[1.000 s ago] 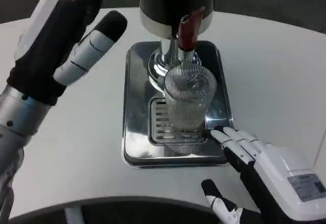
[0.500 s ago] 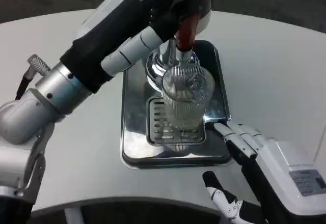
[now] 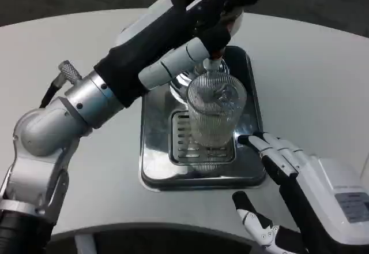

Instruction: Grasp the cup under the faucet to collect the drink, then remove the cup.

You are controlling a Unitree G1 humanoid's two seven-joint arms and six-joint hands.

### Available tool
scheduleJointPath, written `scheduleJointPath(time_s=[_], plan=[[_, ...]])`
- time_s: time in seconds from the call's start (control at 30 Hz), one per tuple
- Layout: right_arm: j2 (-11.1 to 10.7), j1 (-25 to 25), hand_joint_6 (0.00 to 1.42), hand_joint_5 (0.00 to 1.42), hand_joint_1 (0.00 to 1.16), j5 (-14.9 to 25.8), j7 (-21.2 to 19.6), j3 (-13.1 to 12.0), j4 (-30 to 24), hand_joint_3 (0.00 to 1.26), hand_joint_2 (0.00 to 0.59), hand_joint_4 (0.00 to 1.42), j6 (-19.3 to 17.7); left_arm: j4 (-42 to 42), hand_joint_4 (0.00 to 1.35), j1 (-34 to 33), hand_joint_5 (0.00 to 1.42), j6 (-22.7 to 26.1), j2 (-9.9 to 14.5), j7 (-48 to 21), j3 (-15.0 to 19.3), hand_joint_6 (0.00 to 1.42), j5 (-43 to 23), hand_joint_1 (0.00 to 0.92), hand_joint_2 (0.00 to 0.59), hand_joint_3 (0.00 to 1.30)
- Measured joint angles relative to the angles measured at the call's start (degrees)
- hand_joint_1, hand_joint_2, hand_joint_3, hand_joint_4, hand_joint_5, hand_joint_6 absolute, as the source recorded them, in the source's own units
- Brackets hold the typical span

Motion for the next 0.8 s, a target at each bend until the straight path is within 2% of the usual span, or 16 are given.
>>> scheduleJointPath(time_s=[0.2, 0.8], plan=[[0.36, 0.08, 0.21, 0.14, 0.36, -0.13, -0.02, 0.02, -0.12, 0.17, 0.458, 0.12, 0.01, -1.2, 0.0, 0.32, 0.02, -0.83, 0.77, -0.5, -0.26, 0.0, 1.93, 0.0, 0.119, 0.0], [1.43, 1.55, 0.23, 0.15, 0.35, -1.04, -0.41, 0.23, -0.71, 0.17, 0.463, 0.12, 0.01, -6.22, 0.0, 1.4, 0.0, -9.75, 6.41, 0.95, -2.64, 0.0, 15.11, 0.0, 0.115, 0.0]])
